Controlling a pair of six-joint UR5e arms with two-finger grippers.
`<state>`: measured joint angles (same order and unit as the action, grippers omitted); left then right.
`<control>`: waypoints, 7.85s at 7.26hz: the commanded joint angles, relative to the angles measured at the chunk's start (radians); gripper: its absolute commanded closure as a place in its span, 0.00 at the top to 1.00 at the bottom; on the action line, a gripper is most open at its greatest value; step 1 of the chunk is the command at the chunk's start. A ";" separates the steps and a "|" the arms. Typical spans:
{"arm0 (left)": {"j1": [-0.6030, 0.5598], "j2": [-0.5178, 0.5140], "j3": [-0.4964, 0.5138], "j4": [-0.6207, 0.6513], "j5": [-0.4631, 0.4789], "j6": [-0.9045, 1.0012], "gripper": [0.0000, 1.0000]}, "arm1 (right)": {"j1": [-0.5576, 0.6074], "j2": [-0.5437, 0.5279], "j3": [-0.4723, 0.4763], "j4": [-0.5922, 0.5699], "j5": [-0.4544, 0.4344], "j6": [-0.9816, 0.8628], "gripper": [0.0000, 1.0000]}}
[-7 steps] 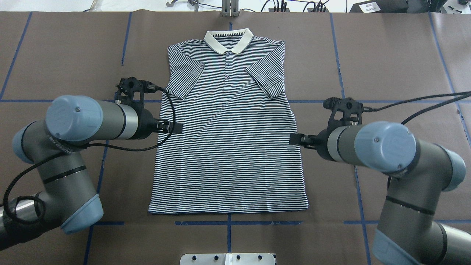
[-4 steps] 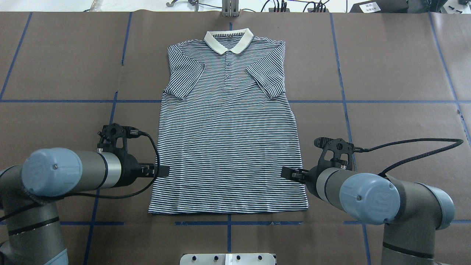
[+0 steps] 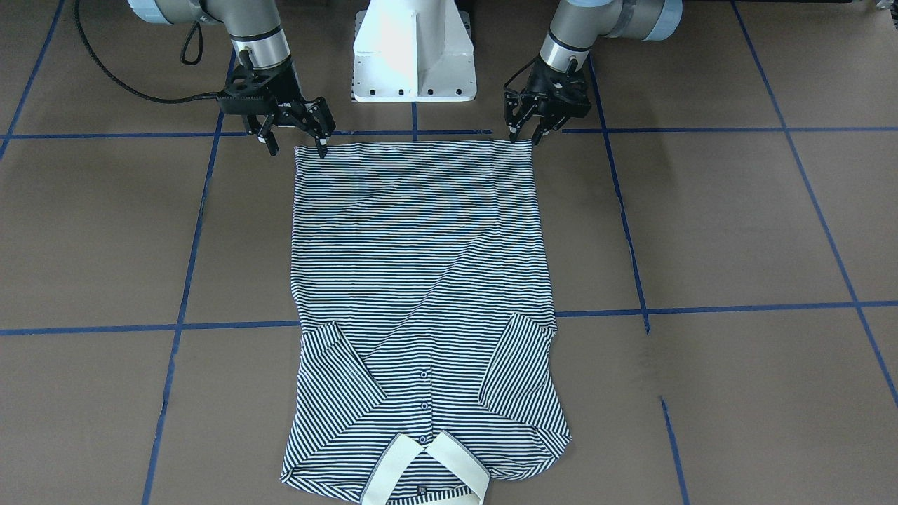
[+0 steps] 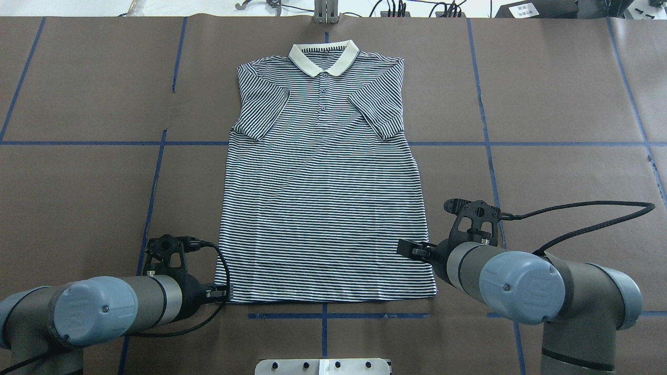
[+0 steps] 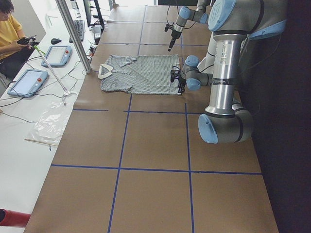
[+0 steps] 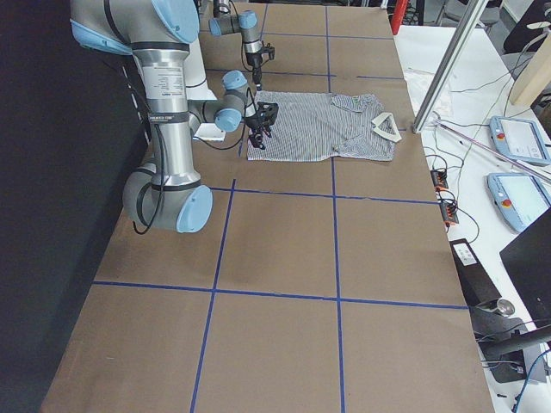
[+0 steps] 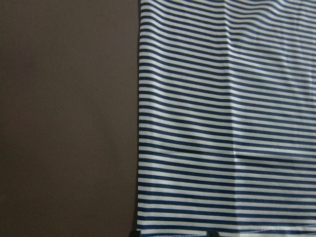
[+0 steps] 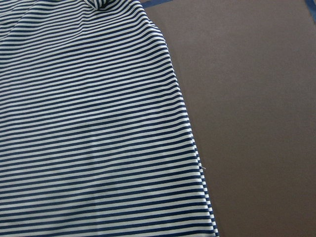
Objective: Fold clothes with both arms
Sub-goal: 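Lower both grippers to the shirt's bottom hem corners nearest the robot, then close both grippers on the hem corners, then lift the hem with both grippers and fold it toward the collar, then lay the hem down near the collar and open both grippers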
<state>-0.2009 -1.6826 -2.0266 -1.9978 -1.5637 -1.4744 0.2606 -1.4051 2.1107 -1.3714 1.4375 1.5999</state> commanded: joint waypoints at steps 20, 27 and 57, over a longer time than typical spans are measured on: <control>0.009 -0.026 0.019 0.008 -0.004 -0.010 0.00 | -0.184 -0.009 -0.092 -0.035 -0.229 0.173 0.65; 0.009 -0.032 0.020 0.005 -0.002 -0.017 0.00 | -0.204 -0.012 -0.084 -0.052 -0.246 0.224 0.00; -0.545 -0.525 0.634 0.016 -0.164 0.480 1.00 | 0.407 0.488 -0.706 0.051 0.129 -0.307 1.00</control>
<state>-0.7475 -2.2243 -1.3689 -1.9696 -1.7238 -1.0460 0.6658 -0.9182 1.3899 -1.3240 1.5617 1.3756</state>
